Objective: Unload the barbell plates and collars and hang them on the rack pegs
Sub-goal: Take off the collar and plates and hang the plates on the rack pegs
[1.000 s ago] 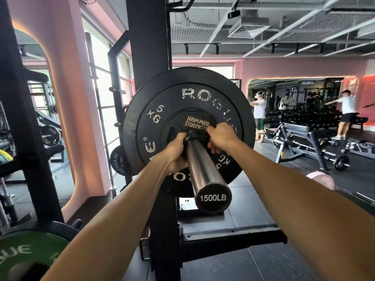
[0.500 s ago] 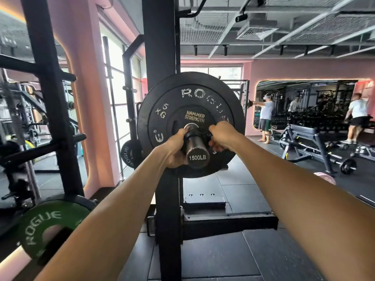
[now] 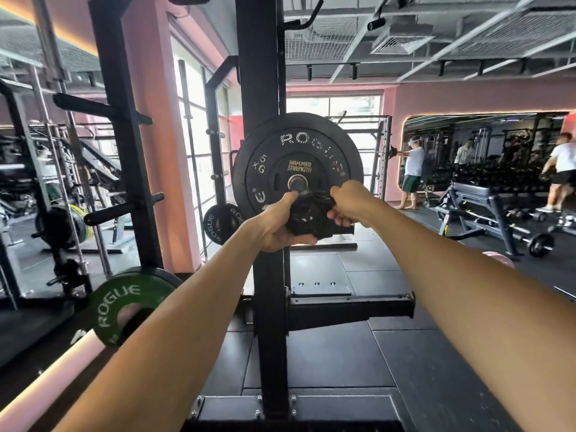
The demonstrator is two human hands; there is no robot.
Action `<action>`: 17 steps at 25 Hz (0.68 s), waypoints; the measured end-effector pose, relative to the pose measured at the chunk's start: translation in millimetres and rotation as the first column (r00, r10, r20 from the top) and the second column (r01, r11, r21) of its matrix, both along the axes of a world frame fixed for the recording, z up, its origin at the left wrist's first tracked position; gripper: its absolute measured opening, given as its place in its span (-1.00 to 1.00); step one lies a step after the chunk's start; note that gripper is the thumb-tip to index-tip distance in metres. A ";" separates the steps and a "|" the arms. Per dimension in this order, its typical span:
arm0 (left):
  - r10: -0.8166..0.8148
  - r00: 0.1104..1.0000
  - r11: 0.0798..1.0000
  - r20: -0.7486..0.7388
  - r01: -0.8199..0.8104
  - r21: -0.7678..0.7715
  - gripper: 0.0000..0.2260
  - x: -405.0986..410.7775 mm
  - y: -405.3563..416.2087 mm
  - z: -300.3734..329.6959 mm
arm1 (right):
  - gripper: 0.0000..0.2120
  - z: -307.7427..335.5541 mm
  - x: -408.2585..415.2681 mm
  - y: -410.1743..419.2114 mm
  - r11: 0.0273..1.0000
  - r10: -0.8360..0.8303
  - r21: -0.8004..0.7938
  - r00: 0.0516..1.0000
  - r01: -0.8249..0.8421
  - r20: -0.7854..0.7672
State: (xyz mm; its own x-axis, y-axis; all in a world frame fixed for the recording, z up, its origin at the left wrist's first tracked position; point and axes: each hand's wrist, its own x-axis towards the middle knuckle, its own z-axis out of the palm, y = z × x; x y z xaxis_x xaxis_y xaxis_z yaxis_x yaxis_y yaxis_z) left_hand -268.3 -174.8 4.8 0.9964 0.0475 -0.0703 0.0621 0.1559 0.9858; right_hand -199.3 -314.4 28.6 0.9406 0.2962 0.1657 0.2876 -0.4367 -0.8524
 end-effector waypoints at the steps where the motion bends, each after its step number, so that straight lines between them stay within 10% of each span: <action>1: -0.026 1.000 1.000 0.017 0.026 -0.008 -0.66 -5.3 -3.6 -2.4 | -0.68 -0.8 -7.3 -8.2 1.000 -0.004 0.019 1.000 0.004 -0.007; 17: -0.368 0.914 0.925 0.170 0.341 0.170 -0.44 40.4 -128.9 -50.9 | -0.55 -49.3 -20.5 -181.2 0.917 -0.172 0.308 0.949 0.251 -0.263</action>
